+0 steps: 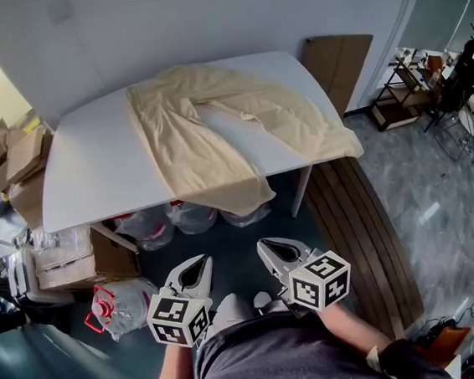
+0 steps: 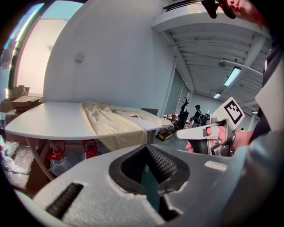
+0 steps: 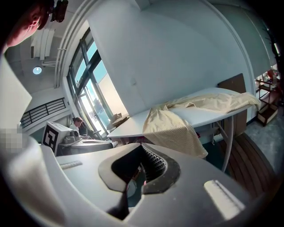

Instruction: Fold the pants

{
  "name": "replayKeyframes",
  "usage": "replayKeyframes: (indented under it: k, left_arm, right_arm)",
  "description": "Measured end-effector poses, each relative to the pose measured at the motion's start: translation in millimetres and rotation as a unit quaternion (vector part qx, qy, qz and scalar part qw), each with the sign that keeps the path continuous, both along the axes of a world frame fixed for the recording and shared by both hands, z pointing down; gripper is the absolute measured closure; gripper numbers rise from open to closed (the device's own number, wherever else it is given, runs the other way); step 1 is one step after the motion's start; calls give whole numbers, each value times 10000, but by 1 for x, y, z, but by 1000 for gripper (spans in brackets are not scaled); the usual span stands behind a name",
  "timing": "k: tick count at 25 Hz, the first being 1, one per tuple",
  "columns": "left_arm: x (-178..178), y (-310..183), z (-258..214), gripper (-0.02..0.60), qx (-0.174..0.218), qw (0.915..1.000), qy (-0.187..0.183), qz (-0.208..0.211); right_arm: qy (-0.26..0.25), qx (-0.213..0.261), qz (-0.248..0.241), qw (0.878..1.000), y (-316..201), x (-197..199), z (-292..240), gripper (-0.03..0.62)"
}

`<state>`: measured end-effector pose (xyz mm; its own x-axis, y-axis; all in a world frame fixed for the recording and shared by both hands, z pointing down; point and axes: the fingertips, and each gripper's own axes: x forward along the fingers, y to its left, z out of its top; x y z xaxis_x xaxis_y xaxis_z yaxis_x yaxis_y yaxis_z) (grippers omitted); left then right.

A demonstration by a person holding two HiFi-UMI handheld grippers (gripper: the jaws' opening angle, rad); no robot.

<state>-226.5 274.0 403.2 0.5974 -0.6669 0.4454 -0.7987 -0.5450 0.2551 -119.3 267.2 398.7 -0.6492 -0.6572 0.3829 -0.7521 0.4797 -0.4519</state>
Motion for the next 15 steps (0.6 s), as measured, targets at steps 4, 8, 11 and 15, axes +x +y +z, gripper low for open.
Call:
replayKeyframes:
  k: [4,8,11,15]
  left_arm:
    - [-4,-18,6,581,-74,9998,-165,32]
    - [-4,-48,18,581,-300,9995,-100,70]
    - [-1,-81,23,581,-386,9991,-33,199]
    - [12,-124,30,581,-326,9980,-82,529]
  right_arm:
    - [211,-20,-62,9998,-23,3,11,595]
    - [296,-186,-20,9994,-53,10,23,595]
    - [299,-282,4,9992,-79,5,25,595]
    - [430,-353,-111,9984,-116,-5,30,595]
